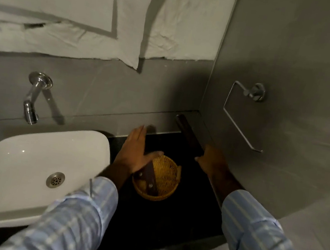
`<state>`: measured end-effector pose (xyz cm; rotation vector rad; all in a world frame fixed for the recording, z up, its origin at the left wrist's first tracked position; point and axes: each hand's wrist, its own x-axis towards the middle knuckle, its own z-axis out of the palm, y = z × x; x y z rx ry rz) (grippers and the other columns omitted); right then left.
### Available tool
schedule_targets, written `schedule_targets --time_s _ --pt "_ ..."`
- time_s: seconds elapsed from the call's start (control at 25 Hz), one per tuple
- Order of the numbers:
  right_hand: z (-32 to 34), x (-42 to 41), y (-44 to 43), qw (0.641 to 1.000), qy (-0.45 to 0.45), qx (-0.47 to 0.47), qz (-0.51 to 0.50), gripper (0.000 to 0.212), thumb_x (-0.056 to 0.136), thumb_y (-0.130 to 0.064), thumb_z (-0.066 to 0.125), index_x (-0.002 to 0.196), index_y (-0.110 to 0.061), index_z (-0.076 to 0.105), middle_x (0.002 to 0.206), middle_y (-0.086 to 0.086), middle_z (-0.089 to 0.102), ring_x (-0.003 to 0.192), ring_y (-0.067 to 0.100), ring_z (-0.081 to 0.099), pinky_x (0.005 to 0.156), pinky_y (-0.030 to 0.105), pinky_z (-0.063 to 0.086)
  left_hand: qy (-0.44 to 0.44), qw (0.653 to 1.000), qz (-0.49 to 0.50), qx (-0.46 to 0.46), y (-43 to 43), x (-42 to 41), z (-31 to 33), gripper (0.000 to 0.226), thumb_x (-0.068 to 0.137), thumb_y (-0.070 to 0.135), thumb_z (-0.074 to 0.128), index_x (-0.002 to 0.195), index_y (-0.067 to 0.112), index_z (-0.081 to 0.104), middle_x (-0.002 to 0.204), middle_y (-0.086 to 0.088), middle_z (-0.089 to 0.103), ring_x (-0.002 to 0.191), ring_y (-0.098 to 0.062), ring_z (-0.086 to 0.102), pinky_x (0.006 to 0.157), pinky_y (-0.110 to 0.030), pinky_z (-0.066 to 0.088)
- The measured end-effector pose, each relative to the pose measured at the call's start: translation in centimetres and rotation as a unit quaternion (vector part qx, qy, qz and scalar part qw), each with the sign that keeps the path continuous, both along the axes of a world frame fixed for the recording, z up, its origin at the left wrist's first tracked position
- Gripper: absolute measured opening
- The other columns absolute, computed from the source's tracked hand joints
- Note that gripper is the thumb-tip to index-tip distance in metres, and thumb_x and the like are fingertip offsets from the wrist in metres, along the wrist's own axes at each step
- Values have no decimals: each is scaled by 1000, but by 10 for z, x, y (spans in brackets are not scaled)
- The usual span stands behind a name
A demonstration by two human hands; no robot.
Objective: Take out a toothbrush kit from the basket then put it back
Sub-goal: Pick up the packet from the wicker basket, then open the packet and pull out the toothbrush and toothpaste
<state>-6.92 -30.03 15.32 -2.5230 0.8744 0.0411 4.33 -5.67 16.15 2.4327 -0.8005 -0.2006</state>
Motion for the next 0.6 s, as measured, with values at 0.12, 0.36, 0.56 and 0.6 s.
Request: schedule_targets --time_s 0.12,0.36,0.56,0.6 --pt "50 0 4 999 -46 -28 10 53 85 -27 70 132 -6 55 135 17 58 125 34 55 103 41 46 15 994 1 -110 -15 13 65 92 86 57 64 155 10 27 163 -13 30 149 -28 27 121 -38 21" --pt "130 -2 14 989 -125 -71 21 33 78 -24 76 108 -12 69 107 11 72 102 29 69 74 24 42 145 932 -11 -332 -33 35 171 27 84 35 74 99 13 80 99 -26 76 89 -28 71 100 -50 53" --pt "188 -9 22 974 -191 -105 56 29 81 -20 72 108 -12 66 106 11 71 100 27 66 82 32 50 200 902 -42 -380 -29 35 234 13 85 14 76 94 5 79 98 -29 76 79 -29 78 77 -34 64" --pt "195 -9 22 971 -199 -115 59 27 82 -18 70 107 -11 65 106 11 69 100 28 65 81 32 48 209 899 -42 -381 -29 36 242 16 86 11 74 97 0 77 99 -28 76 78 -26 78 73 -29 64"
